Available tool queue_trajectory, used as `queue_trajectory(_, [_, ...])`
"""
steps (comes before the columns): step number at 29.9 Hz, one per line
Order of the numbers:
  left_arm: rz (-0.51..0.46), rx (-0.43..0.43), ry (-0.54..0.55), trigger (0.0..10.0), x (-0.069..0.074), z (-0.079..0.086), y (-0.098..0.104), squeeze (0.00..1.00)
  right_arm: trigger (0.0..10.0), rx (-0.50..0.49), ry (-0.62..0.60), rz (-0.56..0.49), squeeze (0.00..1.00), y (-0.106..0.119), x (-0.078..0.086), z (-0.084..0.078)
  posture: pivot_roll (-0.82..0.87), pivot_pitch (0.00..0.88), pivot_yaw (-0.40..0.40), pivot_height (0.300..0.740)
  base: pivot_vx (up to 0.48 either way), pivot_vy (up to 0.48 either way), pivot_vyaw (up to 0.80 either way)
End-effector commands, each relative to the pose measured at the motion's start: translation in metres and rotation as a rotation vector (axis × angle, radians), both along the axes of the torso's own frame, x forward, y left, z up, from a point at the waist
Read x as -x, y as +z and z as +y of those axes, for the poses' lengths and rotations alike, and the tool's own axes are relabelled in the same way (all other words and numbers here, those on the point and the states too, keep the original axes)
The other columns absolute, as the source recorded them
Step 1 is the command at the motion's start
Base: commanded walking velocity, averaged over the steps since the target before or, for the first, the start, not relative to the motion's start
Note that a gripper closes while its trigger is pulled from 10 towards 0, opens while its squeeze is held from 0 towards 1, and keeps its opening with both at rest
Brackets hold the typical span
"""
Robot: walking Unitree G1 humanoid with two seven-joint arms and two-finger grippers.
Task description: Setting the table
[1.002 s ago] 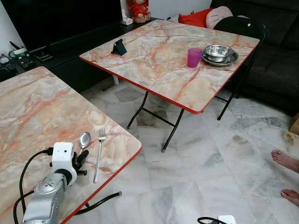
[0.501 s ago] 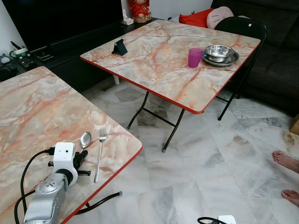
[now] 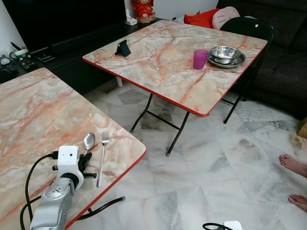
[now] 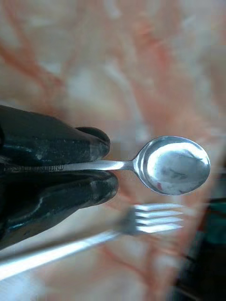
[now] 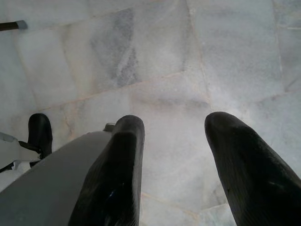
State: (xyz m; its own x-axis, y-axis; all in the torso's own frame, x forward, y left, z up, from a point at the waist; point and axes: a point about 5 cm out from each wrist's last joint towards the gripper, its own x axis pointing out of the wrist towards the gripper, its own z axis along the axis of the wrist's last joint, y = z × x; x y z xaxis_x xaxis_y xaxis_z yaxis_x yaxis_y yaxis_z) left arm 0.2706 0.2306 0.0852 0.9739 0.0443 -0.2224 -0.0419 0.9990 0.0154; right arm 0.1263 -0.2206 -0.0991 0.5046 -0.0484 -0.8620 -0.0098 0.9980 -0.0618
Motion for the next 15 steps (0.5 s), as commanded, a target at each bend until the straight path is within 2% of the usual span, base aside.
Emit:
queue_trajectory(1, [-0.094,0.014,0.024,0.0,0.0,0.004,0.015,0.0,10.0,0.001,0.008,0.012,0.0,-0.001,0.002,0.001,0.0,0.0,0.021,0.732,0.0,0.0,0.0])
queue_trajectory(2, [-0.094,0.014,0.024,0.0,0.0,0.004,0.015,0.0,10.0,0.001,0.008,0.012,0.0,-0.001,0.002,0.001,0.0,0.0,0.021,0.732,0.0,0.0,0.0])
queue_trajectory(3, [-0.124,0.017,0.035,9.4,0.0,0.004,0.02,0.0,10.0,0.001,0.008,0.012,0.0,-0.001,0.002,0.001,0.0,0.0,0.02,0.732,0.0,0.0,0.0])
queue_trajectory(4, [-0.149,0.019,0.052,10.0,0.0,0.004,0.023,0.0,10.0,0.001,0.009,0.013,0.0,-0.001,0.002,0.001,0.0,0.0,0.02,0.732,0.0,0.0,0.0])
queue_trajectory(9, [-0.191,0.0,0.085,10.0,0.002,0.003,0.028,0.0,10.0,0.001,0.009,0.014,0.0,-0.001,0.003,0.001,0.0,0.0,0.021,0.732,0.0,0.0,0.0])
queue_trajectory(11, [-0.228,-0.019,0.113,10.0,0.004,-0.001,0.031,0.0,10.0,0.001,0.009,0.014,0.0,-0.001,0.003,0.001,0.0,0.0,0.023,0.732,0.0,0.0,0.0])
queue_trajectory(15, [-0.242,-0.037,0.11,10.0,0.006,-0.008,0.028,0.0,10.0,0.001,0.01,0.013,0.0,-0.001,0.003,0.001,-0.01,0.0,0.027,0.732,0.0,0.0,0.0])
